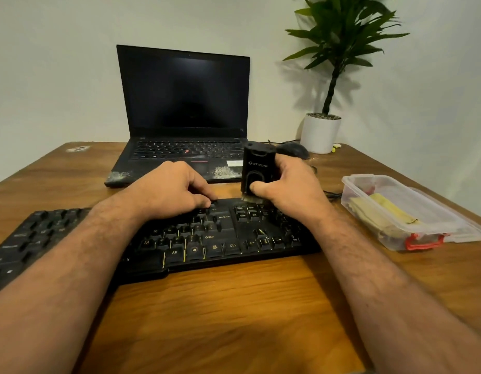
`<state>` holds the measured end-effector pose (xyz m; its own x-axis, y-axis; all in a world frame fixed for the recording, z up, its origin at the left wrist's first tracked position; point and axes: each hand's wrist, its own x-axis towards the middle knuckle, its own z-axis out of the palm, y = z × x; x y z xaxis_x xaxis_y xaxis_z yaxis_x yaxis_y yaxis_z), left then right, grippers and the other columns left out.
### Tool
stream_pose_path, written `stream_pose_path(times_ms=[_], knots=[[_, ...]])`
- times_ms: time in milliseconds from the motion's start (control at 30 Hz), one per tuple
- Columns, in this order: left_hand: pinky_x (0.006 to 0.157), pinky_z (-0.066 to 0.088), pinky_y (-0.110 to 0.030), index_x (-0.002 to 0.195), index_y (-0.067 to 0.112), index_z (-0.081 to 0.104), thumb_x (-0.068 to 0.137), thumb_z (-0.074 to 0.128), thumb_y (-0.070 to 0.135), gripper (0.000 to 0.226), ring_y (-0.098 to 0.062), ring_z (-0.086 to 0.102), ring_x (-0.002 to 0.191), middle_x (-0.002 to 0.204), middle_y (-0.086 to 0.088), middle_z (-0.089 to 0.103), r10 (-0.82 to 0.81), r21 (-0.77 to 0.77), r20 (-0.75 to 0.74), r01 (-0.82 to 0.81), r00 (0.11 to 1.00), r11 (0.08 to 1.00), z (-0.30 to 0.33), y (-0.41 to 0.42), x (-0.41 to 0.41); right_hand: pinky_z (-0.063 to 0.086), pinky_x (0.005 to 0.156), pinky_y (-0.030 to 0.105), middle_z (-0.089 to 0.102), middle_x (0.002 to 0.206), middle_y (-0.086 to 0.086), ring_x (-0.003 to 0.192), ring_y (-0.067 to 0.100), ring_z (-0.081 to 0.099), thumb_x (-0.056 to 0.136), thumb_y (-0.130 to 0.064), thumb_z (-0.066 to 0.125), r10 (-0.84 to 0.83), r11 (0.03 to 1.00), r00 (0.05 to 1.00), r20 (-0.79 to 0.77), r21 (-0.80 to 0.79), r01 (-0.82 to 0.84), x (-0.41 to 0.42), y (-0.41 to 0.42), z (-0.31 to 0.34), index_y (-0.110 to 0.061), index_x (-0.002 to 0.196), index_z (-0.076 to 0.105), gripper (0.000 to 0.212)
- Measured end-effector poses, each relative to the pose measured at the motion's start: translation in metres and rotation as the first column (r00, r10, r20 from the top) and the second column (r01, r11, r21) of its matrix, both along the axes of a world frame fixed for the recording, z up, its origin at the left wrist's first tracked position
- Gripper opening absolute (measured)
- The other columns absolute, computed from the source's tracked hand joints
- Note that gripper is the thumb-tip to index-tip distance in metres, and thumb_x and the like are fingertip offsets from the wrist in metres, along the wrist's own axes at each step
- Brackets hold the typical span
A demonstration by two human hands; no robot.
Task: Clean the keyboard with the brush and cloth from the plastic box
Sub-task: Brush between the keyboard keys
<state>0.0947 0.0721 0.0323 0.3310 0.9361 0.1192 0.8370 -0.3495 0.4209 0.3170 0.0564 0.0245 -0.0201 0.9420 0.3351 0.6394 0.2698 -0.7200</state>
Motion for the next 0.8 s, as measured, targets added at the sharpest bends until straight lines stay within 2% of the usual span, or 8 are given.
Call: stream_pose_path(times_ms=[67,133,200,367,500,667,800], knots=[[0.084,0.038,-0.017,0.097,0.041,0.077,0.085,0.074,0.029,0.017,0.009,0.053,0.085,0.104,0.018,0.07,-0.001,-0.004,-0.004,0.001,1.0,1.0,0.001,-0.001,0.0,0.05,0.073,0.013,0.071,0.108,-0.01,0.098,0.006,0.067,0.078,-0.023,0.08,-0.003,1.0,1.0,-0.015,0.0,0.003,0.008,-0.003,0.001,-0.024,0.122,0.065,0.047],[0.087,0.039,-0.019,0.096,0.041,0.077,0.085,0.074,0.03,0.016,0.008,0.055,0.087,0.104,0.018,0.07,-0.003,-0.002,0.003,0.003,1.0,1.0,0.0,-0.002,0.001,0.057,0.074,0.022,0.073,0.099,-0.012,0.088,0.002,0.07,0.076,-0.022,0.082,0.078,0.996,0.995,-0.058,-0.032,-0.08,0.012,-0.011,0.002,-0.031,0.112,0.068,0.04],[0.088,0.041,-0.019,0.096,0.041,0.078,0.085,0.074,0.03,0.016,0.006,0.057,0.09,0.104,0.017,0.071,-0.001,0.005,0.004,0.001,1.0,1.0,0.0,-0.002,0.001,0.06,0.072,0.024,0.074,0.092,-0.014,0.081,0.001,0.071,0.076,-0.02,0.083,0.14,0.989,0.988,-0.07,-0.042,-0.144,0.009,-0.019,0.001,-0.035,0.104,0.068,0.036],[0.09,0.04,-0.02,0.096,0.039,0.077,0.086,0.074,0.029,0.015,0.003,0.058,0.094,0.105,0.016,0.071,0.019,0.01,0.005,-0.019,1.0,1.0,0.0,-0.005,0.003,0.061,0.072,0.028,0.073,0.089,-0.013,0.075,0.003,0.069,0.076,-0.021,0.081,0.024,0.999,0.999,-0.023,0.043,-0.023,-0.001,-0.017,-0.002,-0.031,0.11,0.069,0.037],[0.089,0.042,-0.02,0.097,0.039,0.078,0.085,0.075,0.028,0.016,0.003,0.059,0.093,0.104,0.015,0.072,0.015,0.021,0.023,-0.015,1.0,1.0,-0.001,-0.007,0.004,0.058,0.066,0.019,0.073,0.09,-0.015,0.076,0.002,0.07,0.076,-0.021,0.083,0.14,0.99,0.989,-0.038,-0.009,-0.14,-0.001,-0.025,-0.002,-0.035,0.11,0.069,0.04],[0.089,0.042,-0.02,0.096,0.039,0.078,0.084,0.075,0.029,0.016,0.001,0.061,0.096,0.104,0.013,0.073,0.026,0.029,0.025,-0.027,0.999,0.999,-0.001,-0.007,0.004,0.052,0.061,0.012,0.071,0.091,-0.016,0.074,0.0,0.067,0.079,-0.026,0.079,0.014,0.998,1.0,0.014,0.057,-0.015,-0.005,-0.019,-0.004,-0.031,0.112,0.067,0.036],[0.087,0.04,-0.018,0.097,0.038,0.078,0.085,0.075,0.028,0.016,0.003,0.06,0.093,0.104,0.015,0.073,0.018,0.023,0.022,-0.019,1.0,1.0,-0.002,-0.007,0.003,0.054,0.059,0.012,0.072,0.088,-0.017,0.074,0.002,0.071,0.077,-0.019,0.081,0.134,0.991,0.991,-0.023,0.01,-0.133,-0.001,-0.028,-0.001,-0.035,0.109,0.067,0.039]])
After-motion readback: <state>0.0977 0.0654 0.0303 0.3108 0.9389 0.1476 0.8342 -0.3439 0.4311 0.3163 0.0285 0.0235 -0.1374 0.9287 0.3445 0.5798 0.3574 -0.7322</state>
